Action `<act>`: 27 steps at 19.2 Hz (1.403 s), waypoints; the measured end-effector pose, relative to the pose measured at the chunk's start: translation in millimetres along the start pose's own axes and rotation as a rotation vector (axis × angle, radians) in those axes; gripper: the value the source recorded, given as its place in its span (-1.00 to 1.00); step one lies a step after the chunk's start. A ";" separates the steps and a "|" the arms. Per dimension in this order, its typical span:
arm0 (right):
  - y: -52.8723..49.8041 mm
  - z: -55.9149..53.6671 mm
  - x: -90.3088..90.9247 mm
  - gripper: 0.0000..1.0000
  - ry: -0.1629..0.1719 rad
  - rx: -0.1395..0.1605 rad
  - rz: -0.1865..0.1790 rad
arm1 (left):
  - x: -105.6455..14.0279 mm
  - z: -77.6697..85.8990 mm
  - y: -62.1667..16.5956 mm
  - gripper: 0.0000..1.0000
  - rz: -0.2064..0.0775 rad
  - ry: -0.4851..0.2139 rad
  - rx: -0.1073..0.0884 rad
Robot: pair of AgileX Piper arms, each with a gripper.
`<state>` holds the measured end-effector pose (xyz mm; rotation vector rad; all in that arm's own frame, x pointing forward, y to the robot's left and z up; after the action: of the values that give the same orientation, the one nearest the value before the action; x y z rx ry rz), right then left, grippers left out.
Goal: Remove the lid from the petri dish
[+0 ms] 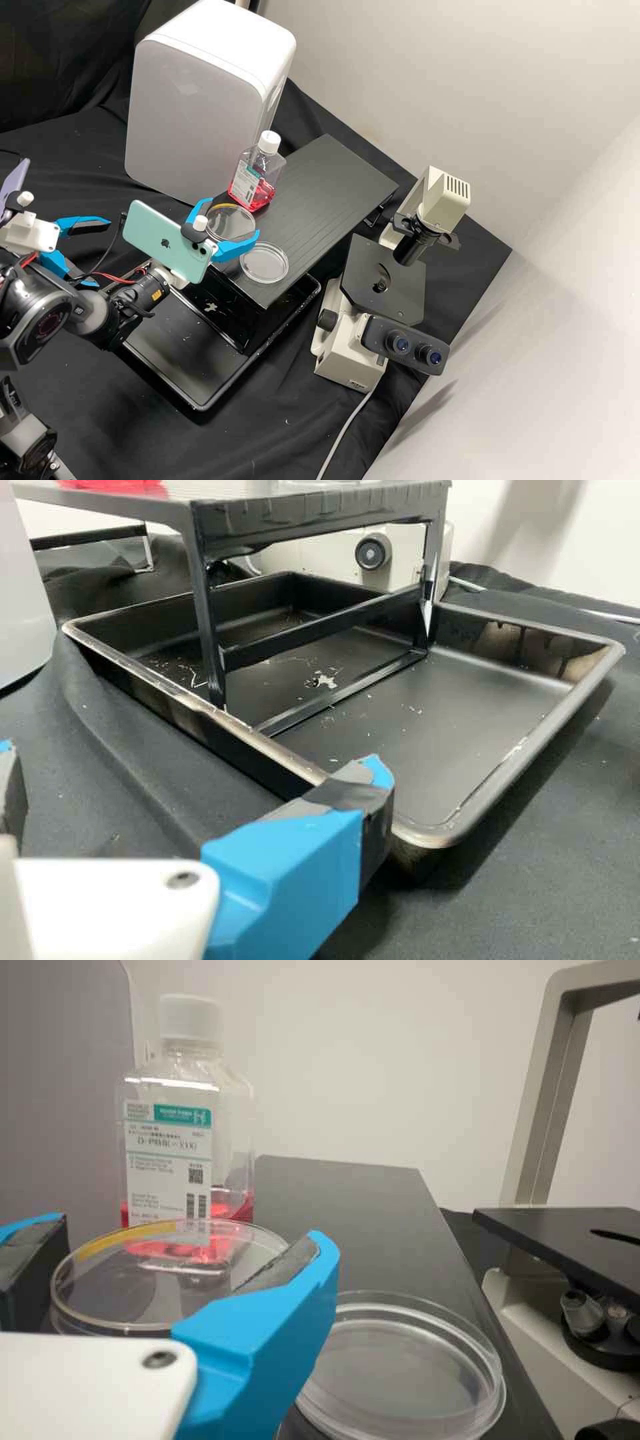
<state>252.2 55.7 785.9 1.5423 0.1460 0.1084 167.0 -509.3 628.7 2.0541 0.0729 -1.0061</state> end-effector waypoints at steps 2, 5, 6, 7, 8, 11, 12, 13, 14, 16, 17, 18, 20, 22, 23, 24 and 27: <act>0.5 3.1 0.4 -1.00 -0.012 -0.001 0.002 | 0.0 0.0 0.0 1.00 0.000 0.000 0.000; -0.5 6.6 1.1 -1.00 -0.026 -0.003 -0.001 | 0.0 0.0 0.0 1.00 0.000 0.000 0.000; -0.8 7.0 1.2 -1.00 -0.027 -0.003 -0.003 | 0.0 0.0 0.0 1.00 0.000 0.000 0.000; -1.6 7.7 1.4 -1.00 -0.030 -0.003 -0.006 | 0.0 0.0 0.0 1.00 0.000 0.000 0.000; -2.1 8.1 1.5 -1.00 -0.032 -0.003 -0.008 | 0.0 0.3 -0.1 1.00 0.000 -0.001 0.000; -3.8 9.7 1.9 -1.00 -0.038 -0.003 -0.014 | 0.1 0.8 -0.6 1.00 -0.002 -0.003 0.001; -3.8 9.7 1.9 -1.00 -0.038 -0.003 -0.014 | 0.0 1.3 -0.8 1.00 -0.002 -0.001 0.000; -3.6 9.9 2.0 -1.00 -0.039 -0.003 -0.013 | 0.0 1.5 -0.8 1.00 -0.002 -0.002 0.000; -3.6 9.9 2.0 -1.00 -0.039 -0.003 -0.013 | 0.0 1.5 -0.8 1.00 -0.002 -0.002 0.000; -3.6 9.9 2.0 -1.00 -0.039 -0.003 -0.013 | 0.0 1.7 -0.9 1.00 -0.002 -0.002 0.000; -3.6 9.9 2.0 -1.00 -0.039 -0.003 -0.013 | 0.0 2.0 -1.0 1.00 -0.003 -0.003 0.000; -3.6 9.9 2.0 1.00 -0.039 -0.003 -0.013 | 0.0 2.0 -1.0 1.00 -0.003 -0.003 0.000; -3.6 9.9 2.0 1.00 -0.039 -0.003 -0.013 | 0.0 2.0 -1.0 1.00 -0.003 -0.003 0.000; -3.6 9.9 2.0 1.00 -0.039 -0.003 -0.013 | 0.0 2.0 -1.0 1.00 -0.003 -0.003 0.000; -3.6 9.9 2.0 1.00 -0.039 -0.003 -0.013 | 0.0 2.0 -1.0 1.00 -0.003 -0.003 0.000; -3.6 9.9 2.0 1.00 -0.039 -0.003 -0.013 | 0.0 2.0 -1.0 1.00 -0.003 -0.003 0.000; -3.6 9.9 2.0 1.00 -0.039 -0.003 -0.013 | 0.0 2.0 -1.0 1.00 -0.003 -0.003 0.000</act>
<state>255.7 46.2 782.5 1.5389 0.1252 0.0681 165.4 -510.1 627.4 2.0531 0.0737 -1.0111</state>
